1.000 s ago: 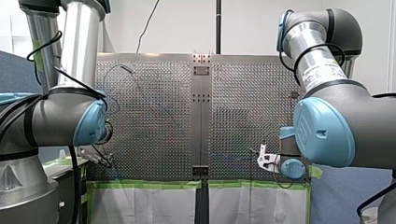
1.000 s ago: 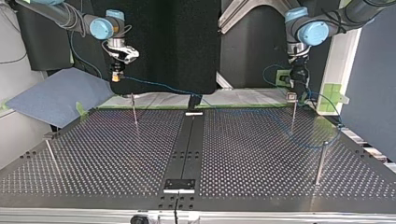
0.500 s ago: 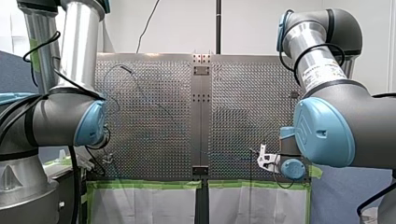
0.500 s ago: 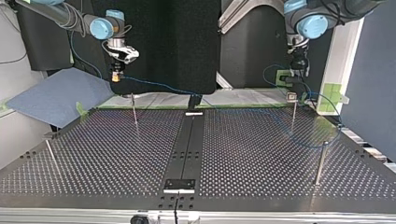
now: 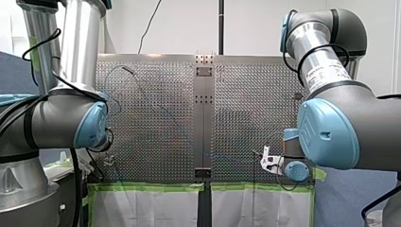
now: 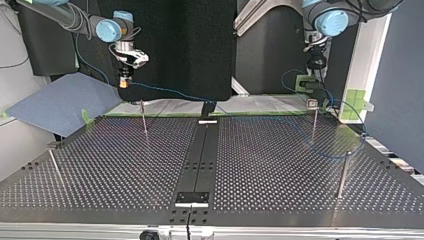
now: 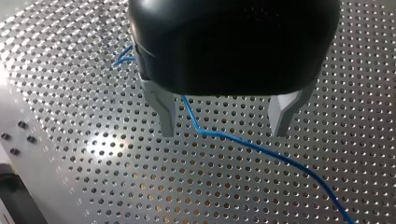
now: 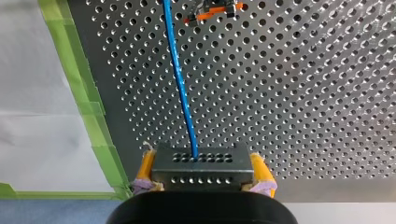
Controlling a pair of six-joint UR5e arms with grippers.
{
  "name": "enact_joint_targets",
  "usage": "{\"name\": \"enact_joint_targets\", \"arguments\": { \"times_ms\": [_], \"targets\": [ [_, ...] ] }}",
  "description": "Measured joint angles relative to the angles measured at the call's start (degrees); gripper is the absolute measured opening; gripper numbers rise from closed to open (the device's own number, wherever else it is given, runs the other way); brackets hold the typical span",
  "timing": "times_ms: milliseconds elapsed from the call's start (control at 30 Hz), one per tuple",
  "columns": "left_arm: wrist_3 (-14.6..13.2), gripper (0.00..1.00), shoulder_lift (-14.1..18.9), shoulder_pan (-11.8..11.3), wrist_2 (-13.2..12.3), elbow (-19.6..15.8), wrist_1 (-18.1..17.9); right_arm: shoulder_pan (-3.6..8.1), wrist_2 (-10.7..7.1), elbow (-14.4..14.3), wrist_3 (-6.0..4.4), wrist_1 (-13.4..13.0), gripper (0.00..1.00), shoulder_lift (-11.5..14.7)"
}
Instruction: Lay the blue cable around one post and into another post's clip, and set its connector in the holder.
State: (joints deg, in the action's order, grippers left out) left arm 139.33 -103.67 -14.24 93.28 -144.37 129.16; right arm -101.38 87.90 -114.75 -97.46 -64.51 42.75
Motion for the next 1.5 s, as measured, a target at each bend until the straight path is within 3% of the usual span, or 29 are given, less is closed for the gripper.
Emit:
{"name": "enact_joint_targets", "arguments": {
  "times_ms": [433, 1167, 1300, 1500],
  "targets": [
    [-6.19, 1.00, 7.69, 1.73, 2.92, 0.99, 7.71, -0.14, -0.50, 0.00, -0.20, -0.31, 0.00, -0.01],
    [-19.79, 1.00, 21.52, 2.70, 11.96, 13.25, 21.50, -0.40, -0.61, 0.74, -0.18, 0.85, 0.00, 0.01],
    [-19.37, 1.00, 23.96, 2.73, 14.06, 15.62, 23.97, -0.62, -0.61, 1.08, 0.00, 1.56, 0.00, 0.01],
    [-16.30, 1.00, 27.50, 2.26, 15.22, 19.15, 27.51, -1.06, -0.38, 1.47, 0.44, 2.25, 0.00, 0.02]
  ]
}}
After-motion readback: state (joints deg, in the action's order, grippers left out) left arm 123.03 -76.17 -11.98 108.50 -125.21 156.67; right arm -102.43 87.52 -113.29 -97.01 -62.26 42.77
